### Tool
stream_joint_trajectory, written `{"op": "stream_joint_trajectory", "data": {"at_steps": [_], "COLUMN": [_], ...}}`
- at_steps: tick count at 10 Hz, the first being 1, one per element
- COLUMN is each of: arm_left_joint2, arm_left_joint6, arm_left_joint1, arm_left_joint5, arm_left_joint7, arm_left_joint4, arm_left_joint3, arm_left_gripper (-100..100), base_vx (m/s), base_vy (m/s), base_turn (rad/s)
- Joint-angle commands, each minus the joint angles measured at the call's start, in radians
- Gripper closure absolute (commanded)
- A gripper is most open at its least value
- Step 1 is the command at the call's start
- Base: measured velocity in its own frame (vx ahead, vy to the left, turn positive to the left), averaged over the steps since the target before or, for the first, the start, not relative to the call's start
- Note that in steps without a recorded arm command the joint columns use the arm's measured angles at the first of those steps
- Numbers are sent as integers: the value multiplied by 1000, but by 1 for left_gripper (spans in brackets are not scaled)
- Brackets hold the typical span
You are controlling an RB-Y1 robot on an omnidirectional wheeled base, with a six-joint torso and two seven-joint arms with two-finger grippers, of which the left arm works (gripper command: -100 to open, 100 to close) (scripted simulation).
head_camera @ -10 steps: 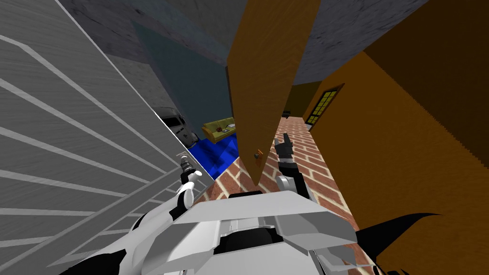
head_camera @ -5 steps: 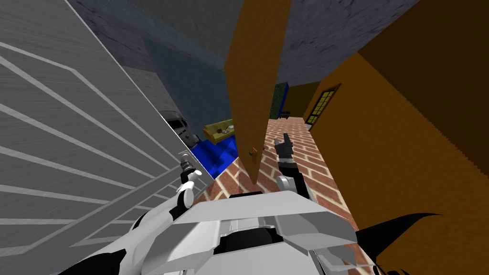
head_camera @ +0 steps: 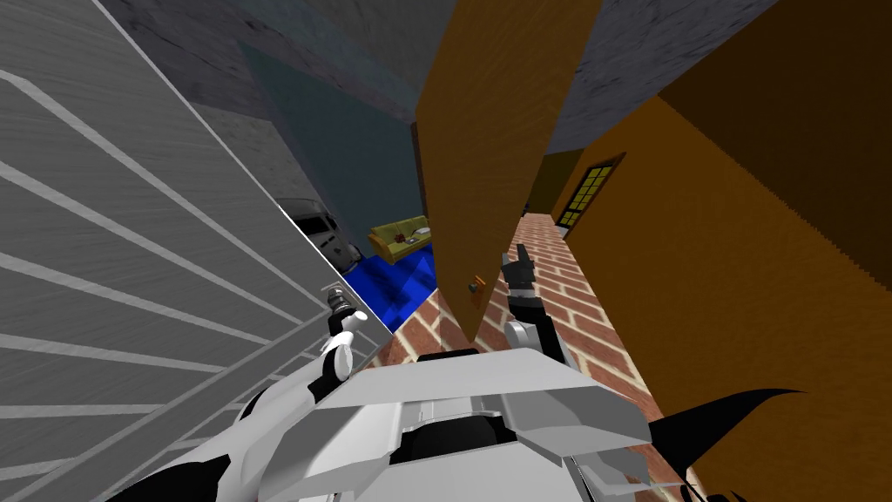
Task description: Pull the door open
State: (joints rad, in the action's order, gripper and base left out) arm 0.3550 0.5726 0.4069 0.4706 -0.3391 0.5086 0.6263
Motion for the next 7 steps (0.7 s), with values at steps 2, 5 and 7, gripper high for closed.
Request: {"op": "stream_joint_trajectory", "data": {"at_steps": [2, 5, 7], "arm_left_joint2": [0, -4, -4], "arm_left_joint6": [4, 0, 0], "arm_left_joint1": [-4, -6, -6], "arm_left_joint5": [1, 2, 2], "arm_left_joint7": [0, -1, -1], "arm_left_joint4": [3, 2, 2], "arm_left_joint3": [3, 2, 2], "arm_left_gripper": [-100, 100, 100], "base_vx": [111, -22, -4], "base_vy": [166, -4, -5], "base_turn": [-71, -36, 6]}}
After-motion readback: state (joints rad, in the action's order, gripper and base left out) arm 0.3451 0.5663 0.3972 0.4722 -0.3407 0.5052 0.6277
